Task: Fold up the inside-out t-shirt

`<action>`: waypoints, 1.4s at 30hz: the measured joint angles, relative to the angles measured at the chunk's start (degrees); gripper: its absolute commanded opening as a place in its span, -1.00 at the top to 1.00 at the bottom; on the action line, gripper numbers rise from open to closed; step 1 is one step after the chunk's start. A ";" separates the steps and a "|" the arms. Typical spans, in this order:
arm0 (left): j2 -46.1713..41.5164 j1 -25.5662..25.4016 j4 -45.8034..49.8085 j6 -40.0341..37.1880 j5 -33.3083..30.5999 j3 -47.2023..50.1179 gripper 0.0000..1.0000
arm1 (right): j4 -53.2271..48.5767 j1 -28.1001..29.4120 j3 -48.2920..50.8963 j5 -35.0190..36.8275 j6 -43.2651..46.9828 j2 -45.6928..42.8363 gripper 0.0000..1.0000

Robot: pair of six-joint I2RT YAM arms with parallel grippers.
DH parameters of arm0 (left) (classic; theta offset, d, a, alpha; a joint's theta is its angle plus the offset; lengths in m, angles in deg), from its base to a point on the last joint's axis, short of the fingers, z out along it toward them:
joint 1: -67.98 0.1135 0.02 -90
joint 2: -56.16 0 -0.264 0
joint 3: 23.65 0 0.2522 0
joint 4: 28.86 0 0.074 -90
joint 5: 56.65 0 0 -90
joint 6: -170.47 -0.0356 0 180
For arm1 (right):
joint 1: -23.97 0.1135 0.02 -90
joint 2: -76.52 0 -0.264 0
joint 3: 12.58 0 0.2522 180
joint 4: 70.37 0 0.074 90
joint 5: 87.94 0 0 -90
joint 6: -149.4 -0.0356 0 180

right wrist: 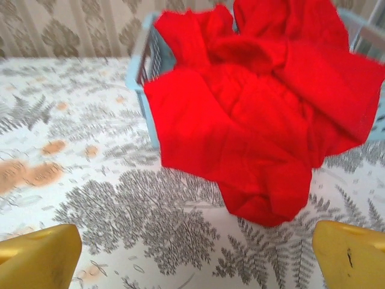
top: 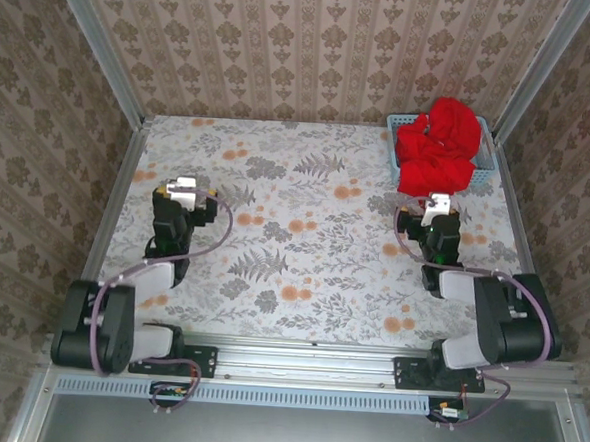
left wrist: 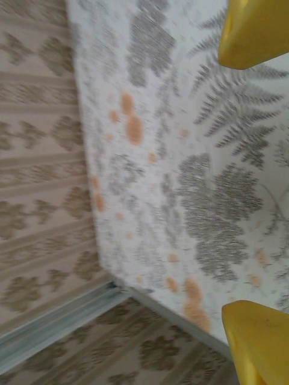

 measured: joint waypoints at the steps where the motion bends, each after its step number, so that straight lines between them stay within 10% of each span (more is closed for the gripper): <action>1: -2.47 -0.59 0.90 0.02 -0.22 0.11 -0.99 | -0.35 0.35 0.31 0.00 0.39 -1.90 -1.00; 12: -20.79 -2.45 28.50 24.20 -5.79 -5.25 -1.00 | -29.86 2.12 -9.11 1.14 -9.86 -28.48 -1.00; 20: -25.83 7.78 47.12 41.27 -0.52 -8.39 -1.00 | -45.53 0.87 -16.79 0.33 -21.27 -33.53 -1.00; 26: -23.52 8.68 50.07 40.98 8.72 -8.09 -1.00 | -53.35 0.59 -23.17 0.59 -22.12 -21.27 -1.00; 35: -15.41 -8.61 49.92 32.39 10.95 -12.39 -1.00 | -63.65 0.55 -49.86 11.04 -20.13 7.89 -1.00; 42: -13.92 -11.08 50.03 28.68 10.97 -12.96 -1.00 | -70.64 0.44 -69.77 17.42 -16.33 28.63 -1.00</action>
